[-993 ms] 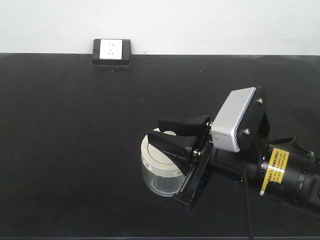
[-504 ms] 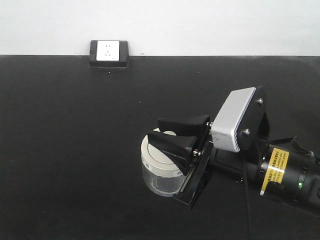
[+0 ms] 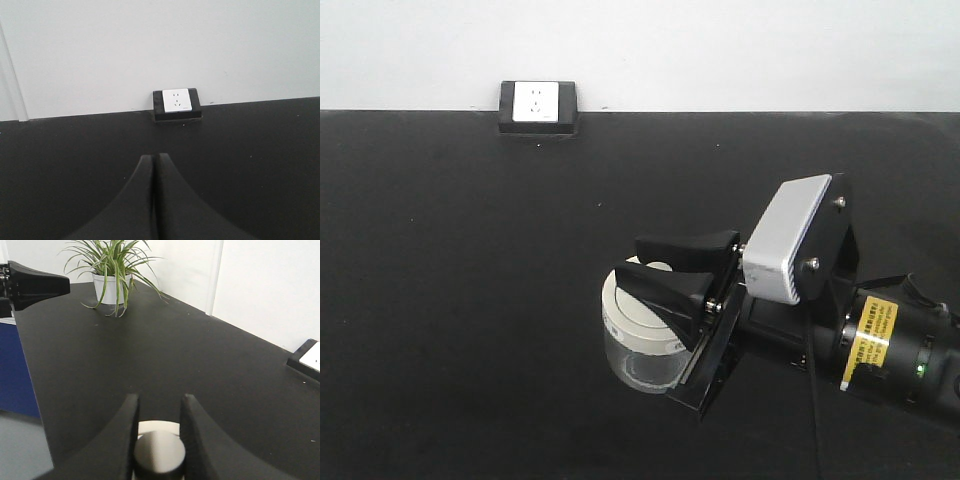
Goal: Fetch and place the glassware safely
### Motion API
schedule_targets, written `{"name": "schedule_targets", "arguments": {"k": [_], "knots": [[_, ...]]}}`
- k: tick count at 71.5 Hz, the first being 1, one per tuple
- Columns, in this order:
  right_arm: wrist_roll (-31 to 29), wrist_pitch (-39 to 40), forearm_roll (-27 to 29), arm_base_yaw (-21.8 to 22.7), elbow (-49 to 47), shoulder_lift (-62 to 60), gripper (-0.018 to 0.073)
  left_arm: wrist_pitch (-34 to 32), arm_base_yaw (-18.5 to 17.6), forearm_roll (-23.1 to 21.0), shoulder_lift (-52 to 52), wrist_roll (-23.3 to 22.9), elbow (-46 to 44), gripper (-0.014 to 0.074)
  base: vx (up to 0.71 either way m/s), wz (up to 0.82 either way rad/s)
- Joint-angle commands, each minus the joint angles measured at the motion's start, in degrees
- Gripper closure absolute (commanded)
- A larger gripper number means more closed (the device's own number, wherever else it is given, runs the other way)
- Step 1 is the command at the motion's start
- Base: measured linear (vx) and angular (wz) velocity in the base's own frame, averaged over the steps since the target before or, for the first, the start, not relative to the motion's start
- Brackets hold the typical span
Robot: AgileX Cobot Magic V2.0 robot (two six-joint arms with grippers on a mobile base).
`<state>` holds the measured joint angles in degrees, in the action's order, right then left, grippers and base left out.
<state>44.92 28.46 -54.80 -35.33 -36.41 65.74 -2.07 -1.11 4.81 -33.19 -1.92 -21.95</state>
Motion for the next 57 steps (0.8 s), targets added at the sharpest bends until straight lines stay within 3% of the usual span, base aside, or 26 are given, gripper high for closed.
{"name": "schedule_targets", "arguments": {"k": [1, 57], "knots": [[-0.48, 3.95, 1.87, -0.03, -1.74, -1.5, 0.0559, -4.17, -0.37, -0.43, -0.15, -0.63, -1.45, 0.0603, 0.0, 0.0], [-0.48, 3.95, 1.87, -0.03, -1.74, -1.5, 0.0559, -4.17, -0.37, -0.43, -0.15, -0.63, -1.45, 0.0603, 0.0, 0.0]]}}
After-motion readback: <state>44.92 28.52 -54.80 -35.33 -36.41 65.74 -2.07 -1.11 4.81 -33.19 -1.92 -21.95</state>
